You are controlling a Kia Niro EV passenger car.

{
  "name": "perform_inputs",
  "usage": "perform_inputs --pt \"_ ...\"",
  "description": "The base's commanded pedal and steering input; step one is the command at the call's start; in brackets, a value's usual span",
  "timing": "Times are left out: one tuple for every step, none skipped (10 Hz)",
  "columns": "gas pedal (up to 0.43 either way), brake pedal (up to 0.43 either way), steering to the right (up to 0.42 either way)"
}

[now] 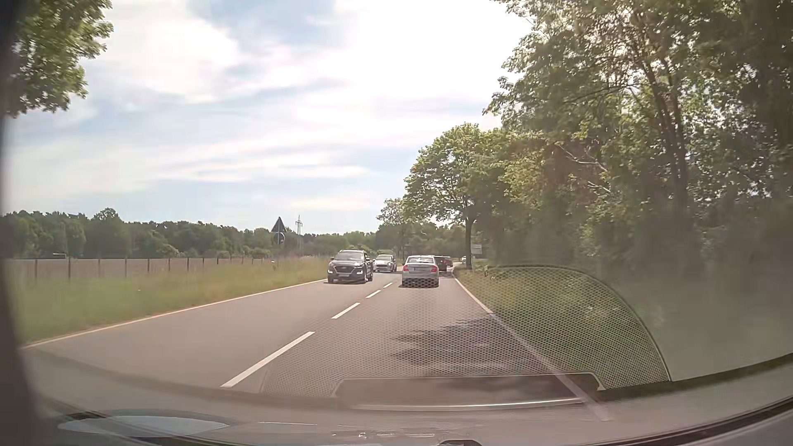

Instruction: Follow the waypoints while adhering to traffic rules and regulations

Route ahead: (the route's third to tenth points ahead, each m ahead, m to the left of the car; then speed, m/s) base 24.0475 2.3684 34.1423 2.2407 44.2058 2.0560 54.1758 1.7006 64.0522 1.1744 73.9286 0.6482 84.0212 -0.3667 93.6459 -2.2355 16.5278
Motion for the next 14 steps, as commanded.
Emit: perform_inputs --pt "0.039 0.000 0.003" --pt "0.039 0.000 0.003" --pt "0.039 0.000 0.004" --pt "0.047 0.000 0.004" --pt "0.059 0.000 0.004" --pt "0.067 0.000 0.004" --pt "0.067 0.000 0.004" --pt "0.067 0.000 0.004" --pt "0.067 0.000 0.004" --pt "0.067 0.000 0.004" --pt "0.067 0.000 0.004" --pt "0.067 0.000 0.004" --pt "0.067 0.000 0.004" --pt "0.067 0.000 0.005"
